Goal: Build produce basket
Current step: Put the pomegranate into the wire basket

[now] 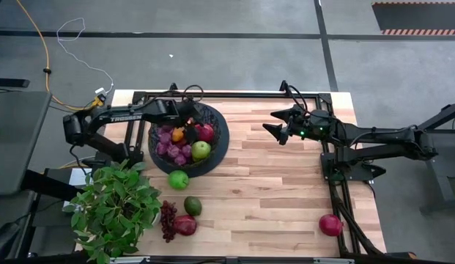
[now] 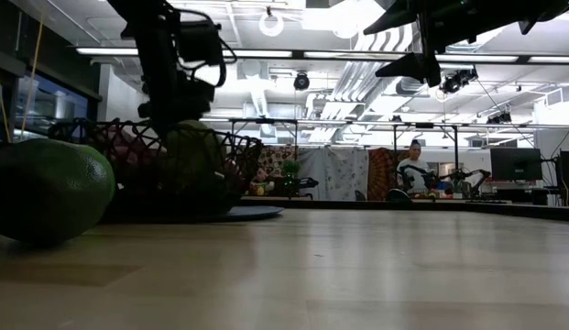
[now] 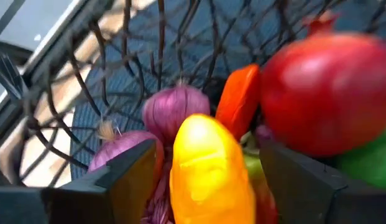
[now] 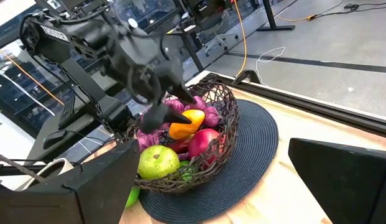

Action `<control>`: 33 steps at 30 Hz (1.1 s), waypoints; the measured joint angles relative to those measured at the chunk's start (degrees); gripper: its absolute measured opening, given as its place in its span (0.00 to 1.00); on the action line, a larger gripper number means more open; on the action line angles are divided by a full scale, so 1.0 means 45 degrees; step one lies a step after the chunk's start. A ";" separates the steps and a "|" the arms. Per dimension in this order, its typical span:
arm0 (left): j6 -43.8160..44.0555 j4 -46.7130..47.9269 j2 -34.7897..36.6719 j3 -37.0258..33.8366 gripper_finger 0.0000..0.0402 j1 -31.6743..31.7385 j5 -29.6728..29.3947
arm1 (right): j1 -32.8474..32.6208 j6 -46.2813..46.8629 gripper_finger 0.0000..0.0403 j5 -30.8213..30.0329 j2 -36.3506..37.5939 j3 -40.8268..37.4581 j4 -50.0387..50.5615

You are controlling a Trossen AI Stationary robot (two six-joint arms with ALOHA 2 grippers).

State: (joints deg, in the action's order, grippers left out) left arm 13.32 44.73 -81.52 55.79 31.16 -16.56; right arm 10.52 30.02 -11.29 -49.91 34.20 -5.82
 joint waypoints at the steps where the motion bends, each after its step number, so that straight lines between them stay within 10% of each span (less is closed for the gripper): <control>1: -0.0004 0.0018 0.0155 0.0114 0.70 0.0031 0.0038 | -0.0003 0.0000 0.98 0.0005 0.0000 0.0000 0.0000; 14: 0.0487 -0.2996 0.3573 0.1950 0.70 0.0136 0.1854 | -0.0004 -0.0410 0.98 0.0108 0.0005 0.0000 -0.1820; 26: 0.1659 -1.2908 0.8428 -0.4265 0.70 -0.2631 0.2975 | -0.0005 -0.1046 0.98 0.0764 0.0005 0.0000 -0.1998; 33: 0.1224 -1.3886 0.9194 -0.5628 0.70 -0.3656 0.2463 | -0.0003 -0.1350 0.98 0.1653 0.0005 0.0000 -0.2372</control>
State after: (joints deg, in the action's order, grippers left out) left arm 18.83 -17.75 -40.15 30.46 14.71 -5.48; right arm 10.51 23.94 -3.85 -49.89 34.20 -16.50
